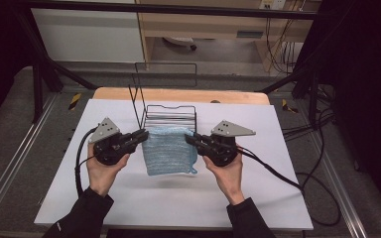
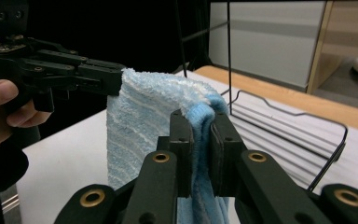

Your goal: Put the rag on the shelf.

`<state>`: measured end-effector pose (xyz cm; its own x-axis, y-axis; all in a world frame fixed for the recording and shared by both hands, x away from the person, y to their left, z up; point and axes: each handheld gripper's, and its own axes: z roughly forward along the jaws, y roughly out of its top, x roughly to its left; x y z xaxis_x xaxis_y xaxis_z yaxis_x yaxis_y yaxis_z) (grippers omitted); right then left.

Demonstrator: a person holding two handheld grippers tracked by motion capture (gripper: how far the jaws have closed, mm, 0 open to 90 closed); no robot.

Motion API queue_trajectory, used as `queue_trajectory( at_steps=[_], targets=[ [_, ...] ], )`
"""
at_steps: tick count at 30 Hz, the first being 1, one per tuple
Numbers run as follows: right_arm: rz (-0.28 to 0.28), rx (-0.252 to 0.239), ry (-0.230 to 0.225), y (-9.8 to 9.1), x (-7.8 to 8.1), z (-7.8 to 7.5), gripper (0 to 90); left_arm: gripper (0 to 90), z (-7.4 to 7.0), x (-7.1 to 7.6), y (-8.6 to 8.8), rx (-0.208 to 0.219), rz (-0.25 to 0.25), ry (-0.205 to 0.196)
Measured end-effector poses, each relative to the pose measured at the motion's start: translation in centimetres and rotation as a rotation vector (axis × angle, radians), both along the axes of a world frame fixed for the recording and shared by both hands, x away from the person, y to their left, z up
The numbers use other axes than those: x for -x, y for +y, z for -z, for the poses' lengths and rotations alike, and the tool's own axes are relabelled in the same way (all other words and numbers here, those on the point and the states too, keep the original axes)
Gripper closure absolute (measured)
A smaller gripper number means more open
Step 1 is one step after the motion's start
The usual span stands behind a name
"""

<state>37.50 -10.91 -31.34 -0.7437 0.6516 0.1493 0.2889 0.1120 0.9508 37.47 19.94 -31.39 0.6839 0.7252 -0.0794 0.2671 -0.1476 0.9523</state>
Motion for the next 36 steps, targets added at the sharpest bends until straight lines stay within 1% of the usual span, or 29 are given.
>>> queue_trajectory(
  at_steps=[2, 3, 5, 6, 8, 12, 13, 15, 17, 19, 20, 22, 26, 27, 29, 36],
  targets=[
    [0.011, -0.005, -0.028, 0.0, 0.0, -0.7, 81.9, 81.9, -0.5, -0.1, 0.0, 0.011, -0.003, -0.016],
    [0.011, -0.005, -0.028, 0.0, 0.0, -0.7, 81.9, 81.9, -0.7, -0.2, 0.0, 0.014, -0.003, -0.023],
    [0.022, -0.003, -0.053, 0.2, -0.1, -1.5, 81.9, 81.9, -1.2, -0.4, 0.0, 0.024, -0.005, -0.033],
    [0.022, -0.003, -0.053, 0.2, -0.1, -1.5, 81.9, 81.9, -1.4, -0.5, 0.0, 0.028, -0.008, -0.038],
    [0.03, -0.009, -0.073, 0.3, -0.2, -2.1, 81.9, 82.0, -1.9, -0.7, 0.1, 0.038, -0.012, -0.05],
    [0.043, -0.018, -0.102, 0.6, -0.4, -3.0, 81.9, 82.0, -2.8, -0.9, 0.2, 0.053, -0.022, -0.077],
    [0.043, -0.018, -0.102, 0.6, -0.4, -3.0, 81.9, 82.0, -3.0, -1.0, 0.2, 0.058, -0.024, -0.081],
    [0.054, -0.026, -0.119, 0.7, -0.6, -3.5, 81.9, 82.0, -3.4, -1.1, 0.3, 0.068, -0.028, -0.092],
    [0.058, -0.028, -0.122, 0.8, -0.7, -3.7, 81.9, 82.0, -3.7, -1.3, 0.3, 0.075, -0.03, -0.094],
    [0.064, -0.03, -0.136, 0.9, -0.8, -4.1, 81.9, 82.0, -4.0, -1.5, 0.4, 0.08, -0.035, -0.1],
    [0.068, -0.039, -0.145, 1.0, -0.9, -4.4, 82.0, 82.1, -4.2, -1.6, 0.3, 0.088, -0.038, -0.104],
    [0.071, -0.038, -0.151, 1.0, -0.9, -4.6, 82.0, 82.1, -4.5, -1.7, 0.4, 0.093, -0.041, -0.116],
    [0.082, -0.054, -0.167, 1.2, -1.1, -5.2, 82.0, 82.2, -5.3, -2.0, 0.4, 0.107, -0.047, -0.136],
    [0.082, -0.056, -0.182, 1.2, -1.2, -5.6, 82.0, 82.3, -5.5, -2.1, 0.5, 0.111, -0.049, -0.141],
    [0.084, -0.057, -0.19, 1.3, -1.3, -5.8, 82.0, 82.3, -5.9, -2.3, 0.5, 0.121, -0.052, -0.151],
    [0.102, -0.065, -0.231, 1.6, -1.6, -7.6, 82.1, 82.3, -7.5, -2.7, 0.5, 0.146, -0.064, -0.188]
  ],
)
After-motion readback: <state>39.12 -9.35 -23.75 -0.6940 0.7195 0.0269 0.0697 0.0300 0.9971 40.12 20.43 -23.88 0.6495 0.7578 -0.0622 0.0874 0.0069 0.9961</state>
